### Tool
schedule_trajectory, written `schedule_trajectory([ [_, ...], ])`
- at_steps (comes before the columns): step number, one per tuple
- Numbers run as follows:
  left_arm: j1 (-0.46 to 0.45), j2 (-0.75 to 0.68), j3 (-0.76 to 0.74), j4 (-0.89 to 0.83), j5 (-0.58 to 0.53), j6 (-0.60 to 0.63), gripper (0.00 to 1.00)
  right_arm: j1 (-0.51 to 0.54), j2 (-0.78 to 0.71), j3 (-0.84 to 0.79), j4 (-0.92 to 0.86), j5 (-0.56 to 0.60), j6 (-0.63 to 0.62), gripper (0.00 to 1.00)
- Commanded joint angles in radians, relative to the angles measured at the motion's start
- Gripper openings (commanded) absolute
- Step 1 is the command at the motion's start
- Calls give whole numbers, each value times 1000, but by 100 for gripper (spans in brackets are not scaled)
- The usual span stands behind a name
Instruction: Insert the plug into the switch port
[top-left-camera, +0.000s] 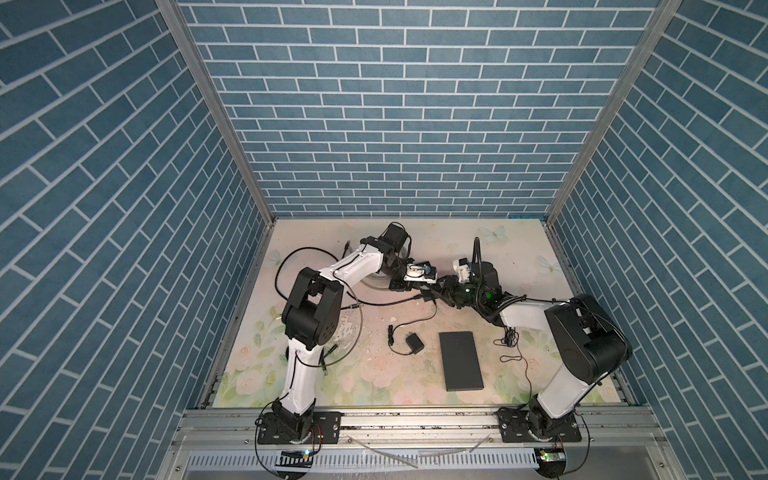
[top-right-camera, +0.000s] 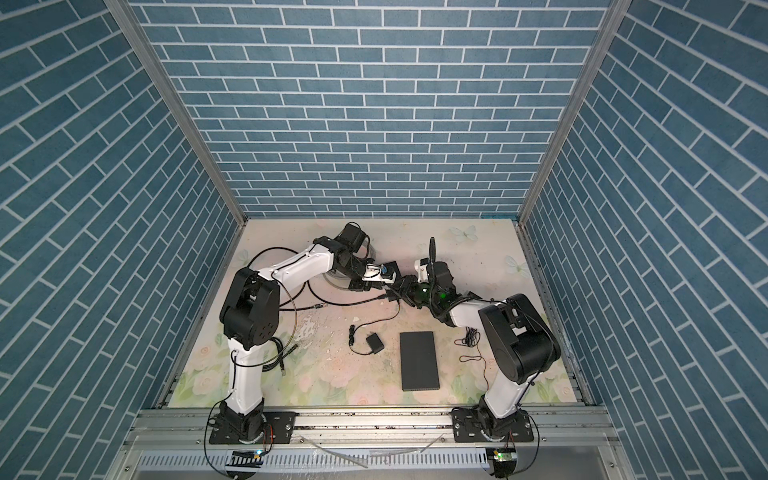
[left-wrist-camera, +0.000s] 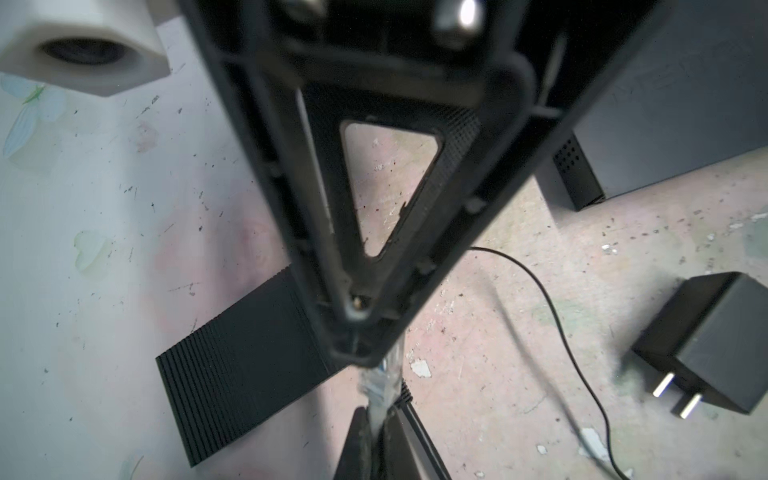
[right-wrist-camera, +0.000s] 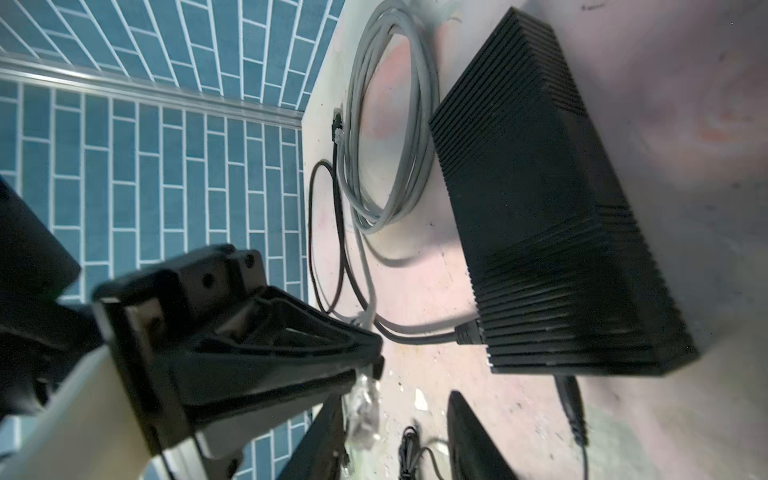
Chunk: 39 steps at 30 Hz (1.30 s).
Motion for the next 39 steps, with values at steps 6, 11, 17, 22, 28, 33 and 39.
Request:
schedule_trajectory([
  [6, 17, 74, 130, -232, 83, 86, 0, 4, -194, -4, -128, 77, -755, 40],
  [11, 20, 93, 172, -266, 89, 93, 0, 5, -149, 62, -230, 3, -916, 40],
  [17, 24, 86, 166, -264, 98, 94, 0, 7, -90, 77, -188, -78, -898, 40],
  [22, 24, 83, 162, -261, 101, 91, 0, 28, -48, 90, -124, -96, -867, 35],
  [28, 25, 79, 159, -258, 101, 89, 0, 39, -9, 131, -146, -87, -855, 28],
  [33, 24, 80, 153, -255, 101, 88, 0, 40, 3, 149, -161, -86, -846, 17],
  [39, 24, 78, 149, -244, 101, 83, 0, 40, 7, 157, -200, -91, -843, 3],
])
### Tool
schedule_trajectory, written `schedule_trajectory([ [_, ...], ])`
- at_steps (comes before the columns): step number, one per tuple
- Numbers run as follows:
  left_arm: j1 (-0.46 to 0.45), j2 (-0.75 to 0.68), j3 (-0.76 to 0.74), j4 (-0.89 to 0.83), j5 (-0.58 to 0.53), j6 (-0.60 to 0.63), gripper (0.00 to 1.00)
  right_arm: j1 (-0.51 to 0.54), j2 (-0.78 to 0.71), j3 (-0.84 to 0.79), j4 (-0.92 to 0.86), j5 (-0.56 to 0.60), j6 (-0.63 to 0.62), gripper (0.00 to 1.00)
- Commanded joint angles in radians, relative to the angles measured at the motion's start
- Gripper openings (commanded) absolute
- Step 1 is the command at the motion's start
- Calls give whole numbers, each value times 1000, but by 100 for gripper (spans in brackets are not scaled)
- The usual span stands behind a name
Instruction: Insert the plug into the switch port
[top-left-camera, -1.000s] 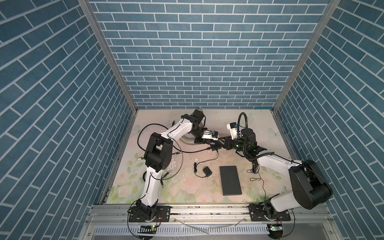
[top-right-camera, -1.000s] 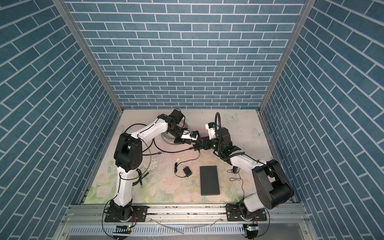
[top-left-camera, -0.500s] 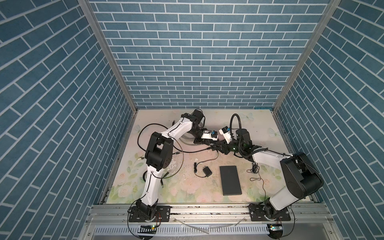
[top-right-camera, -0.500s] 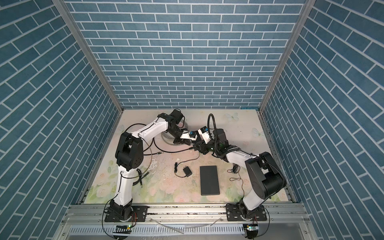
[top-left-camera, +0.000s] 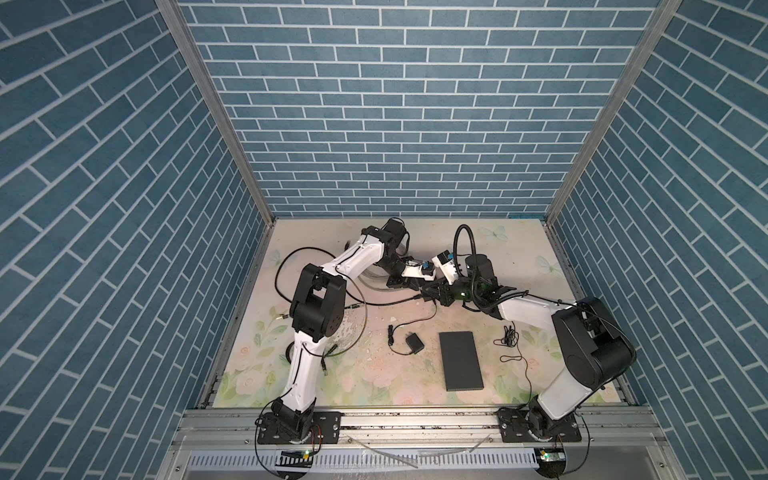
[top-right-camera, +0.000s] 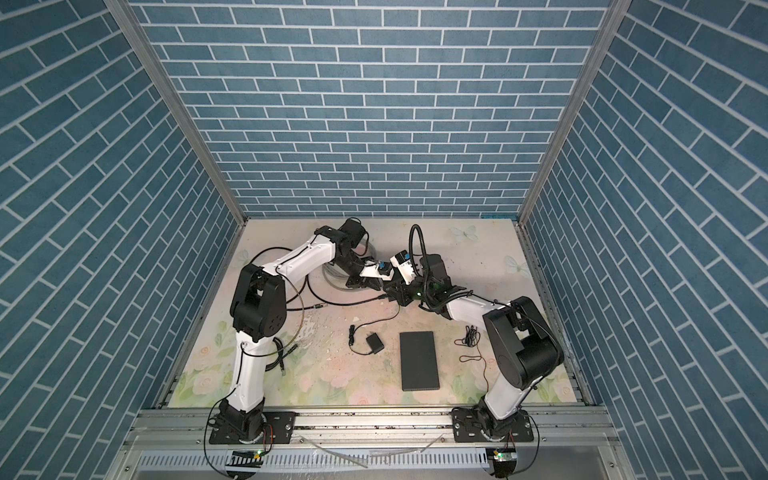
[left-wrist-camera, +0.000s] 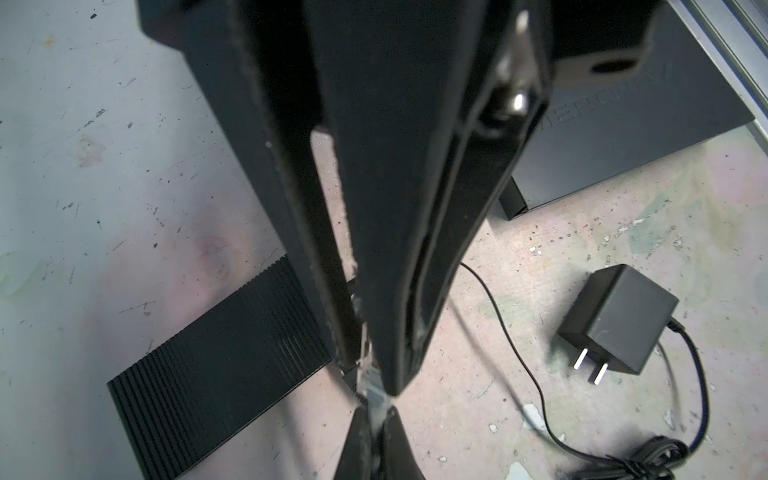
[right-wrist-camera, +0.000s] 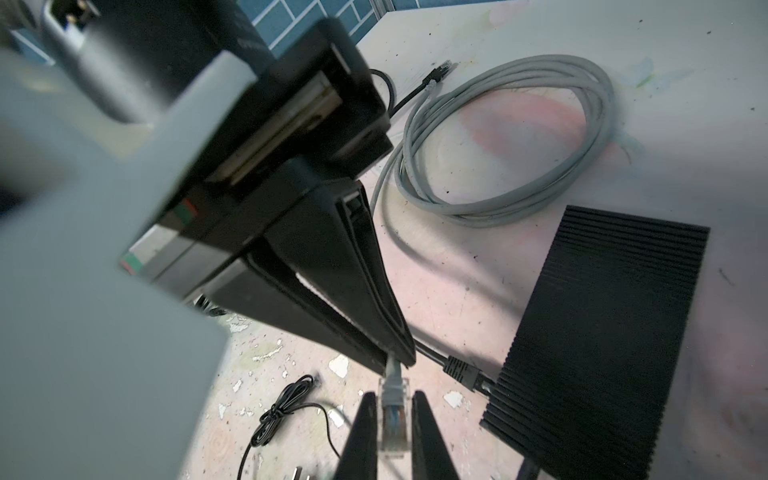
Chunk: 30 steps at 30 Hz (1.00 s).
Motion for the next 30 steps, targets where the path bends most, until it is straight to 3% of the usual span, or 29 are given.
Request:
schedule_trajectory([
  [1, 2, -5, -2, -7, 16, -2, 0, 4, 11, 45, -23, -18, -14, 1],
  [3, 2, -14, -19, 36, -1, -31, 6, 3, 11, 52, -39, -18, 14, 0],
  [5, 4, -34, -60, 105, -28, -62, 21, -2, 12, 55, -50, -6, 71, 0],
  [9, 4, -115, -203, 338, -110, -143, 31, -25, 12, 61, -67, -14, 302, 0],
  [13, 4, -202, -329, 525, -149, -203, 34, -46, 19, 63, -75, -23, 570, 0],
  [21, -54, -348, -583, 861, -231, -276, 38, -57, 46, -21, 235, -29, 1045, 0],
  [26, -69, -328, -597, 917, -273, -304, 40, -56, 72, -45, 352, -31, 1165, 0],
  [30, -68, -301, -578, 917, -283, -296, 37, -56, 65, -54, 353, -25, 1171, 0],
])
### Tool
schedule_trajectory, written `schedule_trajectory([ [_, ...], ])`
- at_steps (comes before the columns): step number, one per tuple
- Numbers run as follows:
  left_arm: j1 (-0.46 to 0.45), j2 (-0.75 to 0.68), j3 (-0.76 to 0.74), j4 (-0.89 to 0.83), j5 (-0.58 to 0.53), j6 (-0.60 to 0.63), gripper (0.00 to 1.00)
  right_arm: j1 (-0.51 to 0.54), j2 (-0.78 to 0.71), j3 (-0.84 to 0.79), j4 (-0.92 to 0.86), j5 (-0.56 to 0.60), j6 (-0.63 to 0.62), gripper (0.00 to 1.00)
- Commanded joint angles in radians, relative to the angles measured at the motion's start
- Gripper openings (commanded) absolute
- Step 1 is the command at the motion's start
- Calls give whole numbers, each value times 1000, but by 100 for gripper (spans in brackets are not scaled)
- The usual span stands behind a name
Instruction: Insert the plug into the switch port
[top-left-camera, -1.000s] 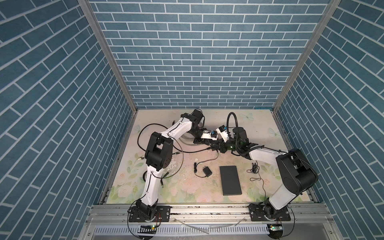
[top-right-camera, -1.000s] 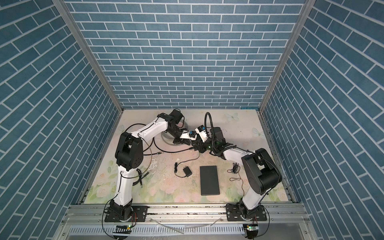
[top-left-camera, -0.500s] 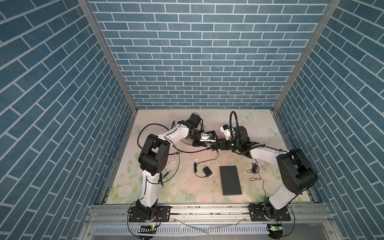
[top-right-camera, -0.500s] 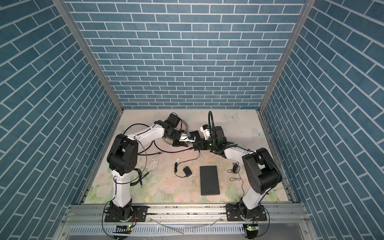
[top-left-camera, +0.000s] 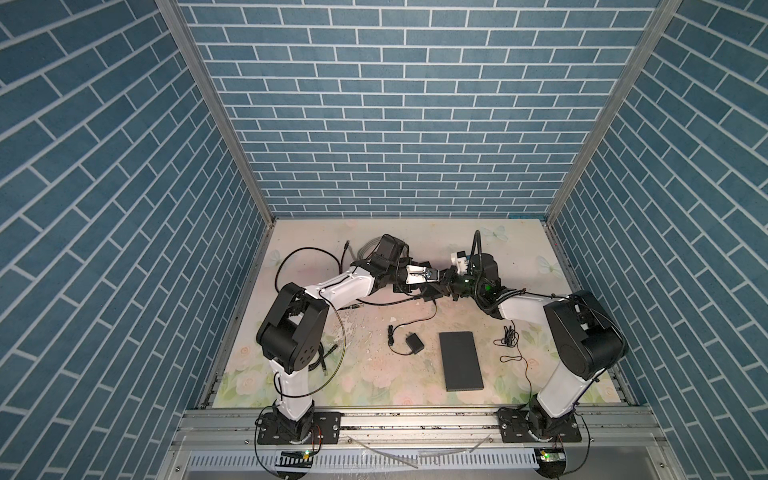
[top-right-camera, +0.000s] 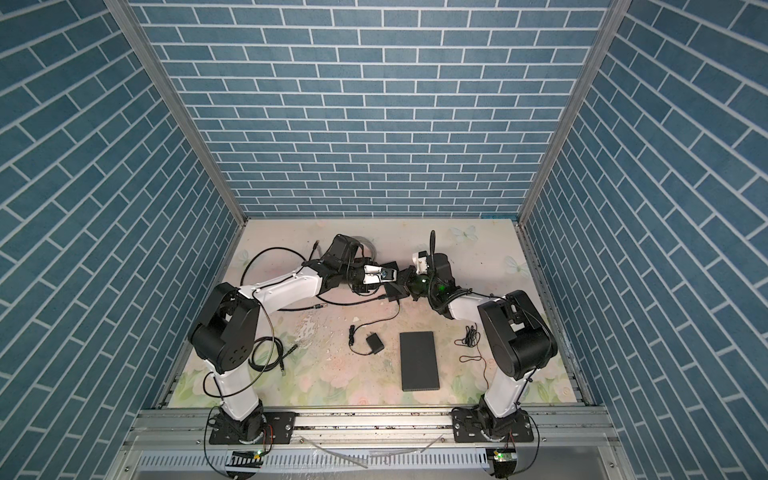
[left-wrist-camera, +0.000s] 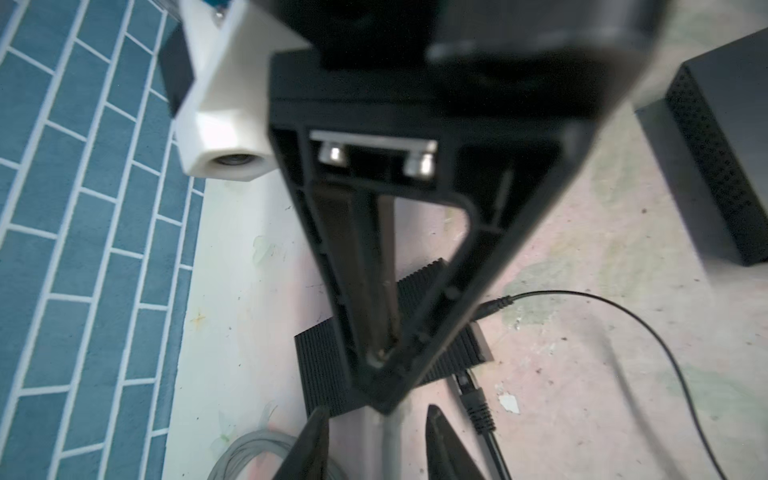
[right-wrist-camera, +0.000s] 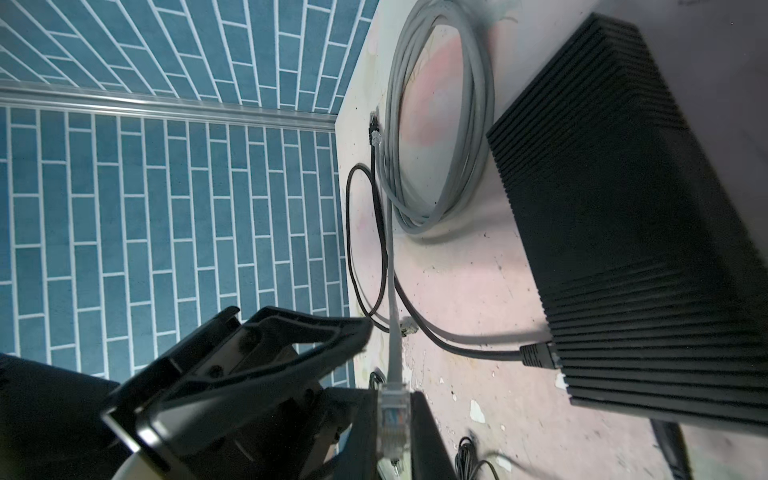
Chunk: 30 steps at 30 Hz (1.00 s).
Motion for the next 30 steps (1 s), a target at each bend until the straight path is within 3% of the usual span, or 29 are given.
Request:
schedule_trajectory([
  [1, 4, 40, 20, 16, -21, -8, 35, -1, -2, -23, 89, -5, 95, 0],
  [15, 30, 63, 65, -77, 10, 29, 20, -2, 17, -31, 103, -5, 98, 0],
  [20, 31, 67, 77, -100, 37, 36, 4, -2, 17, -29, 103, -2, 99, 0],
  [23, 32, 77, 103, -157, 66, 66, 0, -2, 19, -34, 103, -4, 94, 0],
  [27, 47, 100, 172, -309, 150, 109, 0, -17, -13, -40, 106, -33, 4, 13],
  [30, 57, 116, 218, -411, 204, 142, 0, -52, -107, -45, -31, -31, -220, 29],
])
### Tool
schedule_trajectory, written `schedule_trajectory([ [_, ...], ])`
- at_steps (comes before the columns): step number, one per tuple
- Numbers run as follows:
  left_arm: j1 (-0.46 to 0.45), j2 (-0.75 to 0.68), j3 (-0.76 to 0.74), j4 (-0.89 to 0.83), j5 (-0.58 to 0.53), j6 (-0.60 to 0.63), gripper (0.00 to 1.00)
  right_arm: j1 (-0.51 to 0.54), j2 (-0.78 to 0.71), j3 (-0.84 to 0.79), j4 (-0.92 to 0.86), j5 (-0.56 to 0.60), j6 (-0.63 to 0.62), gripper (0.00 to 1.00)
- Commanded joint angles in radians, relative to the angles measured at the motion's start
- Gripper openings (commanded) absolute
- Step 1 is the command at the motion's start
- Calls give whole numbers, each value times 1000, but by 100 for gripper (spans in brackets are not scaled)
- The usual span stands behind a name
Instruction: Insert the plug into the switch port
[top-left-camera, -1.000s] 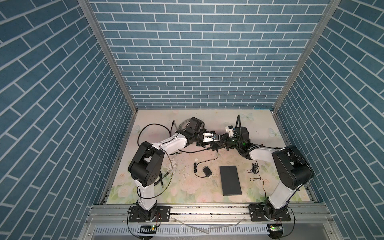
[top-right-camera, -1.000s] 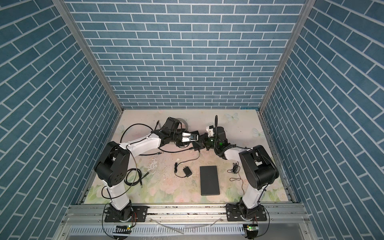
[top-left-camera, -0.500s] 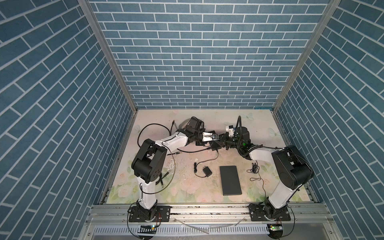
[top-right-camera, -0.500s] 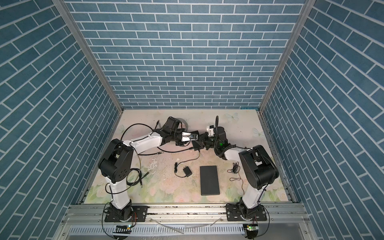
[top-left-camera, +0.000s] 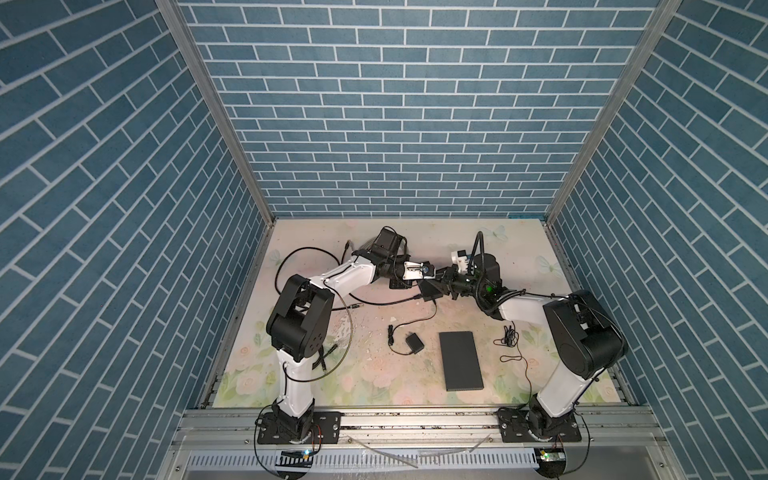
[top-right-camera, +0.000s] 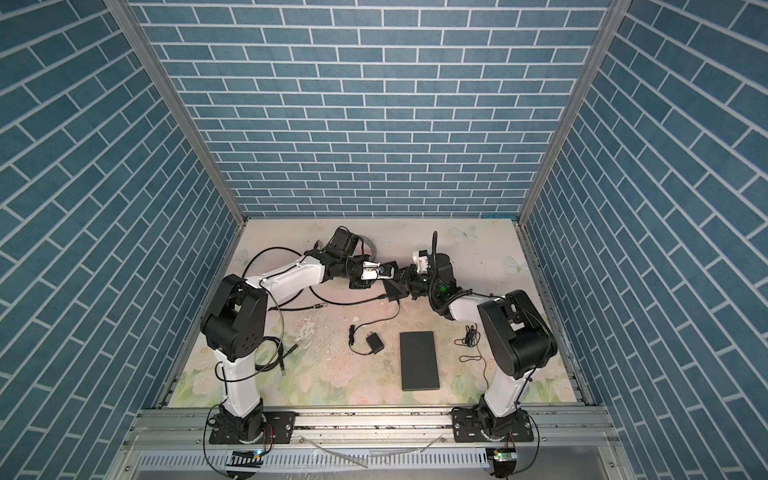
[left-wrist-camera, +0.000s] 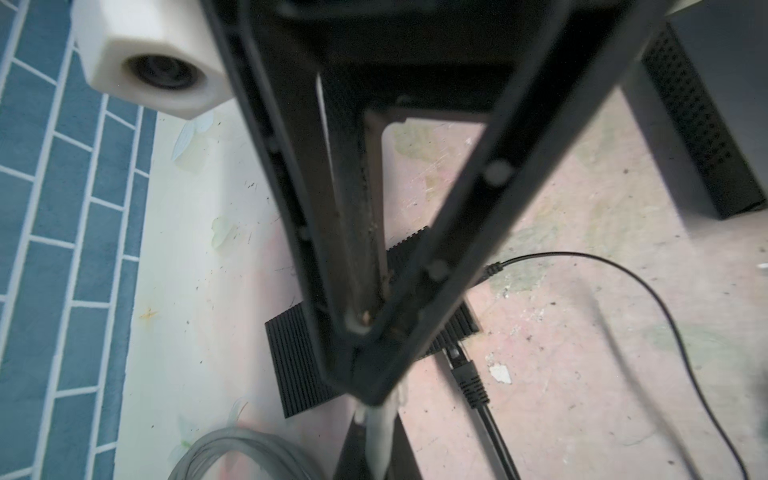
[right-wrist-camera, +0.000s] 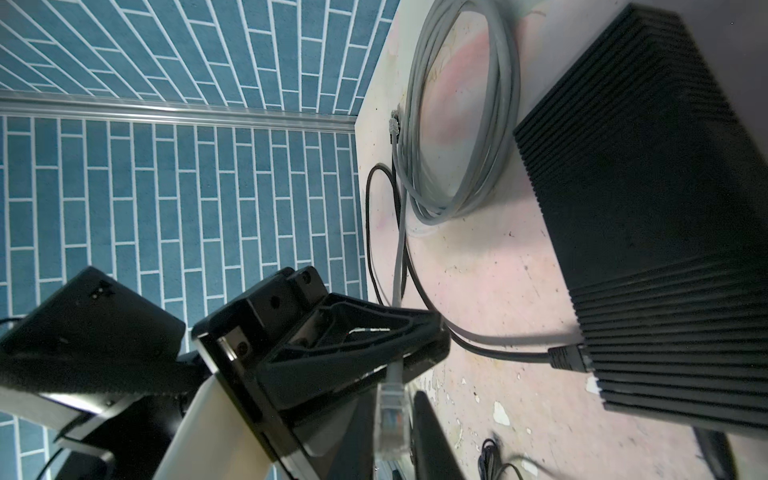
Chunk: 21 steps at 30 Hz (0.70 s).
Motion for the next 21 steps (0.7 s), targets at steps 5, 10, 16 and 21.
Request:
schedule_trajectory([
  [5, 12, 61, 139, -316, 146, 110, 0, -31, -265, 9, -448, 110, -786, 35],
  [10, 16, 102, 208, -425, 176, 144, 0, -30, -298, -26, -435, 51, -1052, 34],
  [16, 20, 123, 244, -462, 203, 148, 0, 17, -260, -38, -380, 16, -1160, 34],
  [21, 20, 128, 254, -479, 220, 150, 0, 54, -204, -16, -337, -9, -1157, 32],
])
